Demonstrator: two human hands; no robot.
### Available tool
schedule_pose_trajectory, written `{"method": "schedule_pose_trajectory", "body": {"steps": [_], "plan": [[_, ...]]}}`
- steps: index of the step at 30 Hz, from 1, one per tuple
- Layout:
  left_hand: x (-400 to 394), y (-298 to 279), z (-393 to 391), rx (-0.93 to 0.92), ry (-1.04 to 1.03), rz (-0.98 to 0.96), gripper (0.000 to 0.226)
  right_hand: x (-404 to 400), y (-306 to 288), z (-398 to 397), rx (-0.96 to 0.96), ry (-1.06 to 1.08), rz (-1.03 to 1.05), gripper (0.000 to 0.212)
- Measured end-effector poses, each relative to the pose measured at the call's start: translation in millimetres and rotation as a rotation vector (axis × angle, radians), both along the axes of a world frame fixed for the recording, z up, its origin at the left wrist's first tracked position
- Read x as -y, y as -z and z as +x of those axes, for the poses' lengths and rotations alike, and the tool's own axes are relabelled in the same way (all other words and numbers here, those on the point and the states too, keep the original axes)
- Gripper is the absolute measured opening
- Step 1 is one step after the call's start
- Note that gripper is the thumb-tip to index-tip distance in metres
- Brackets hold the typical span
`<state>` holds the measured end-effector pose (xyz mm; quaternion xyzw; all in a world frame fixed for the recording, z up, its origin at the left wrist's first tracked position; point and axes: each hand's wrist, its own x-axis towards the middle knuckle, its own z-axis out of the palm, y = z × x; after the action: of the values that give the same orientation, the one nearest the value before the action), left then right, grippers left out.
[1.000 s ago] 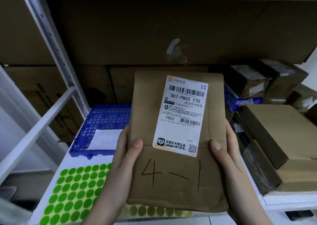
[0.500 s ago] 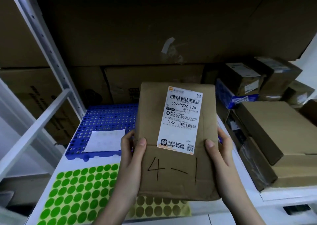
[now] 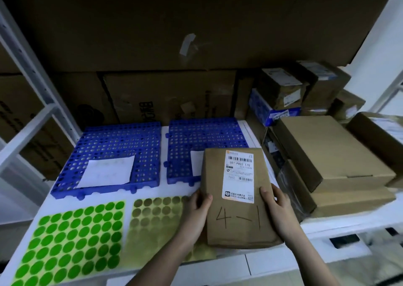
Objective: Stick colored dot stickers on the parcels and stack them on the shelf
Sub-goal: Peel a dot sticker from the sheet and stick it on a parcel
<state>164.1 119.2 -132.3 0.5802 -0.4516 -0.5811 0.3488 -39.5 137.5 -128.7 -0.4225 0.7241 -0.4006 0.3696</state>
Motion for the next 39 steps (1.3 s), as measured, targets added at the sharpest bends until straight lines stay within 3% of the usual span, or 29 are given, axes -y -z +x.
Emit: {"method": "schedule_pose_trajectory", "body": {"steps": [8,12,18,22,29,39], "plan": [[1,26,-23,0.108,0.006,0.004,0.049,2,22,-26,-0.08,0.024,0.058,0.078],[1,26,-27,0.123,-0.014,-0.008,0.05,5,18,-26,-0.112,0.003,0.075,0.053],[-2,24,-28,0.097,-0.013,-0.001,0.048,5,19,-24,-0.253,-0.027,0.048,0.055],[-3,20,-22,0.041,-0.051,-0.019,0.031,4,15,-20,-0.414,-0.037,0.008,0.064],[-3,16,21,0.074,-0.212,-0.129,0.022,11,3,-4,-0.633,-0.012,-0.243,0.064],[-5,16,103,0.206,-0.315,-0.224,0.023,29,-34,76,-0.638,-0.29,-0.571,0.035]]}}
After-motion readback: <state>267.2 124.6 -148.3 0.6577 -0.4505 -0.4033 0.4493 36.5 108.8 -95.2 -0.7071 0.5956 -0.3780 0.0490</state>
